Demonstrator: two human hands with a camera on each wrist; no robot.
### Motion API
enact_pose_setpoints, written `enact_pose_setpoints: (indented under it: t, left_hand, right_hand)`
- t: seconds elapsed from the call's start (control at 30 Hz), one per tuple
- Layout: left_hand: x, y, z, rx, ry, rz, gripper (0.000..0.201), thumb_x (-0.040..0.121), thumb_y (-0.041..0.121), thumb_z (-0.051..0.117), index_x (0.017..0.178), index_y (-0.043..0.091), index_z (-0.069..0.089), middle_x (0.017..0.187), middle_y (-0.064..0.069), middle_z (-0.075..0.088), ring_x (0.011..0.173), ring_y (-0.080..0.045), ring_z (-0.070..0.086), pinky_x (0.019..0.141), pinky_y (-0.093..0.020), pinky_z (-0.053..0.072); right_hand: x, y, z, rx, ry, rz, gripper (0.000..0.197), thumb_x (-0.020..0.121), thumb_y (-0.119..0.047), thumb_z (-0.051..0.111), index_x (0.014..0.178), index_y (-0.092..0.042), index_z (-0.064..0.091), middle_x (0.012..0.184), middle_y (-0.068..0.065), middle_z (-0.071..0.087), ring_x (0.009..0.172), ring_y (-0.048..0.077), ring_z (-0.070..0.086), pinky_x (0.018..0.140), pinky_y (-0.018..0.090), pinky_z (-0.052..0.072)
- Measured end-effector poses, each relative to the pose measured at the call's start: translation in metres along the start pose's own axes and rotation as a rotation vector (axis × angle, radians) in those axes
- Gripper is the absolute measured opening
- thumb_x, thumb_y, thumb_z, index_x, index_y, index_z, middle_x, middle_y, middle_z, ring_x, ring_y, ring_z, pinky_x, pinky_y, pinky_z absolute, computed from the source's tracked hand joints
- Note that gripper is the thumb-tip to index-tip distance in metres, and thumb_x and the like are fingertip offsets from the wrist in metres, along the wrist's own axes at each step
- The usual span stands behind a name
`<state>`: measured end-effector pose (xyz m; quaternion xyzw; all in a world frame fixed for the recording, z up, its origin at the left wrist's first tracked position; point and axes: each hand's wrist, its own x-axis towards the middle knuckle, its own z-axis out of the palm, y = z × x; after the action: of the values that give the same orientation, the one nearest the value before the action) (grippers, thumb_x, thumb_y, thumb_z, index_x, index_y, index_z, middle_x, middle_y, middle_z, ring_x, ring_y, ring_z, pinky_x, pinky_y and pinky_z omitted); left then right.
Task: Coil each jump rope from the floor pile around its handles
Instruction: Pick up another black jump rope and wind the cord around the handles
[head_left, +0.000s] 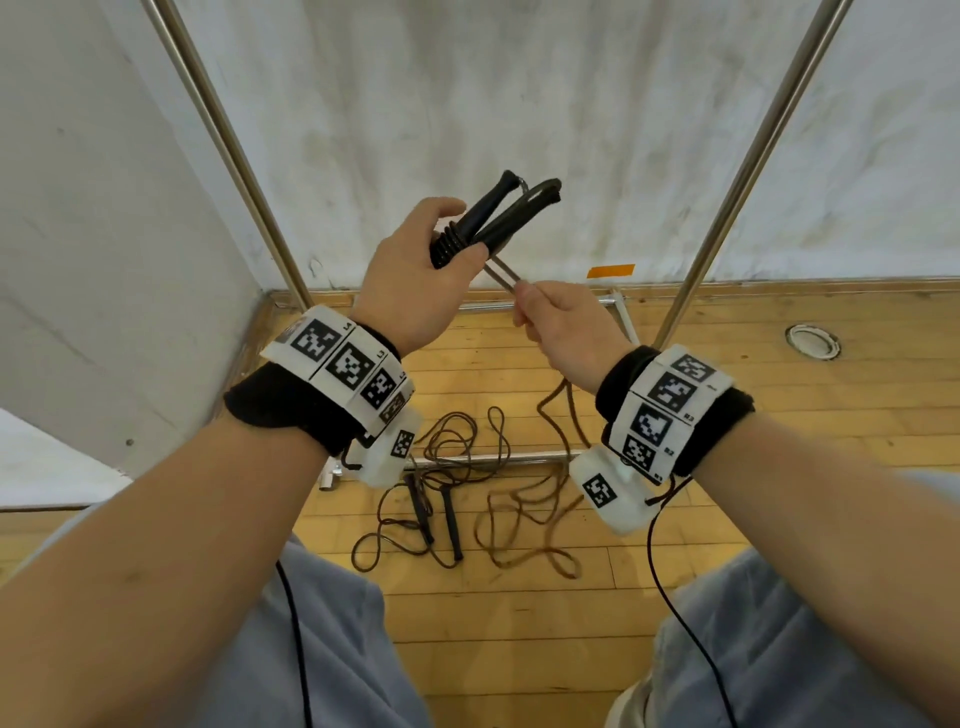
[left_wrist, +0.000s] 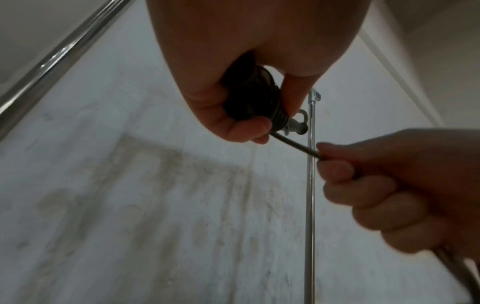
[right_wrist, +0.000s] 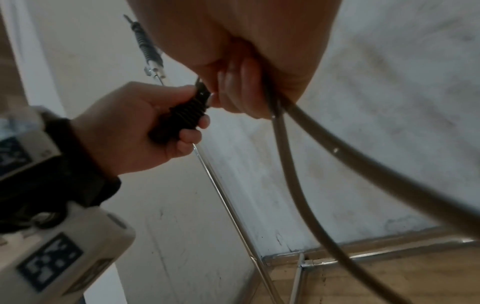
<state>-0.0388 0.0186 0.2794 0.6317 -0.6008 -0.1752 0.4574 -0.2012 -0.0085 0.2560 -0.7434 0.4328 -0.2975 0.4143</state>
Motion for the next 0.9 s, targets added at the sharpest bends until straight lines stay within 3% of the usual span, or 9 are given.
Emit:
enact_pose_setpoints:
  t: [0.07,0.17,0.4,0.53,0.67,0.77,0.83,0.9]
  left_hand:
    - [0.001,-0.009,0.002,0.163,-0.013,0.028,0.028,0.091,0.036,0.056,0.117,0.024,0.051,0.081,0.012,0.058,0.066,-0.003,0.056,0.055,-0.020,0.044]
    - [0.001,-0.022,0.009,0.290,-0.069,0.028,0.031,0.093,0.037,0.054,0.116,0.018,0.046,0.077,0.015,0.050,0.066,-0.002,0.052,0.052,-0.022,0.036]
    - [0.003,-0.033,0.023,0.336,-0.187,-0.007,0.026,0.095,0.035,0.052,0.108,0.020,0.036,0.076,0.013,0.048,0.063,-0.005,0.051,0.049,-0.021,0.032]
    - [0.003,-0.036,0.019,0.350,-0.241,-0.037,0.029,0.094,0.034,0.055,0.105,0.023,0.031,0.079,0.012,0.049,0.064,-0.008,0.055,0.049,-0.023,0.035]
    - [0.003,-0.036,0.022,0.401,-0.272,-0.039,0.029,0.092,0.034,0.059,0.105,0.023,0.036,0.078,0.012,0.050,0.063,-0.006,0.053,0.049,-0.021,0.034]
    - [0.003,-0.039,0.023,0.489,-0.281,-0.034,0.032,0.091,0.035,0.060,0.115,0.020,0.045,0.081,0.011,0.048,0.066,-0.003,0.049,0.053,-0.021,0.036]
    - [0.001,-0.040,0.023,0.558,-0.300,-0.027,0.034,0.091,0.035,0.059,0.119,0.019,0.049,0.084,0.010,0.049,0.070,-0.009,0.049,0.059,-0.024,0.038]
    - [-0.001,-0.041,0.023,0.601,-0.306,-0.019,0.031,0.091,0.034,0.059,0.117,0.020,0.051,0.089,0.007,0.051,0.076,-0.014,0.049,0.062,-0.026,0.037]
  right_hand:
    - [-0.004,-0.006,0.000,-0.106,-0.018,-0.043,0.041,0.101,-0.032,0.033,0.064,-0.021,0.046,0.056,-0.007,0.039,0.049,0.008,0.037,0.055,0.026,0.032]
    - [-0.007,-0.012,0.000,-0.212,-0.057,-0.072,0.041,0.101,-0.029,0.033,0.062,-0.021,0.043,0.055,-0.008,0.039,0.050,0.007,0.036,0.051,0.019,0.031]
    - [-0.009,-0.014,-0.003,-0.258,-0.080,-0.027,0.042,0.100,-0.029,0.035,0.061,-0.018,0.045,0.052,-0.008,0.038,0.048,0.008,0.037,0.052,0.023,0.032]
    - [-0.008,-0.009,-0.009,-0.121,-0.051,0.024,0.043,0.099,-0.032,0.038,0.059,-0.016,0.043,0.054,-0.004,0.037,0.055,0.017,0.040,0.067,0.042,0.051]
    - [-0.004,-0.002,-0.010,-0.107,-0.054,0.024,0.040,0.099,-0.034,0.037,0.063,-0.019,0.047,0.053,-0.006,0.038,0.041,0.005,0.035,0.054,0.030,0.040]
    - [-0.004,0.003,-0.008,-0.089,-0.133,0.036,0.037,0.099,-0.035,0.037,0.068,-0.021,0.051,0.052,-0.010,0.042,0.048,0.007,0.047,0.060,0.032,0.047]
    - [-0.005,0.005,-0.009,-0.101,-0.172,0.036,0.034,0.099,-0.034,0.037,0.070,-0.022,0.051,0.046,-0.011,0.047,0.052,0.007,0.056,0.062,0.027,0.045]
    - [-0.005,0.005,-0.012,-0.103,-0.210,0.041,0.030,0.098,-0.031,0.040,0.073,-0.021,0.053,0.048,-0.011,0.048,0.050,0.005,0.053,0.060,0.025,0.044]
